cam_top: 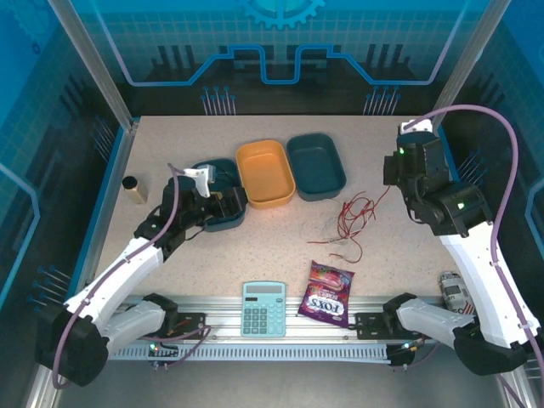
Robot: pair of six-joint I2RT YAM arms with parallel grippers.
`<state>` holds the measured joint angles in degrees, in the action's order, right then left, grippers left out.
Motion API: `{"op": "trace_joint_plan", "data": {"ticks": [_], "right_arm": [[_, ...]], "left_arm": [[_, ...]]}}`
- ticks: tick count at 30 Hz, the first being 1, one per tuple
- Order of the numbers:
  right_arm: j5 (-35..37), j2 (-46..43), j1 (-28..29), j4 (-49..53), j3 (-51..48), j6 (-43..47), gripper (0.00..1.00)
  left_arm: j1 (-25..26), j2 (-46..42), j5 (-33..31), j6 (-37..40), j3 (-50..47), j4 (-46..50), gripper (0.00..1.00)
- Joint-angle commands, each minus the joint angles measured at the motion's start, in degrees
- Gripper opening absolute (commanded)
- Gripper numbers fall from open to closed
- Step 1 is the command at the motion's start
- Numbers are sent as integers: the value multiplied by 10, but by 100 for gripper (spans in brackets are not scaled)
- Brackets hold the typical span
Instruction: Untangle the cables
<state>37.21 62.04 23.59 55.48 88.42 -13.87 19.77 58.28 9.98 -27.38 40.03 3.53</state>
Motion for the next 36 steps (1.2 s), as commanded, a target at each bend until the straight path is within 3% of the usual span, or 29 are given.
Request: {"op": "trace_joint_plan", "data": {"ticks": [1,7,19,26,32,34,36], "right_arm": [[-45,15,3,-3,34,31,5],[-168,36,17,-18,55,39,5],[-247,36,79,-30,71,49,4],[-282,16,84,-34,84,41,4],[-300,5,85,-42,74,32,4],[-301,4,85,-42,72,31,4],[-294,-1,85,-44,66,31,4]], "left_arm": [[18,10,18,30,29,-25,99],[66,66,69,38,47,-142,95],[240,311,102,129,178,-348,79],[288,415,123,126,239,-477,69],[292,464,131,68,280,-539,62],[292,473,129,51,288,-545,50],[292,480,126,40,293,-545,28]]}}
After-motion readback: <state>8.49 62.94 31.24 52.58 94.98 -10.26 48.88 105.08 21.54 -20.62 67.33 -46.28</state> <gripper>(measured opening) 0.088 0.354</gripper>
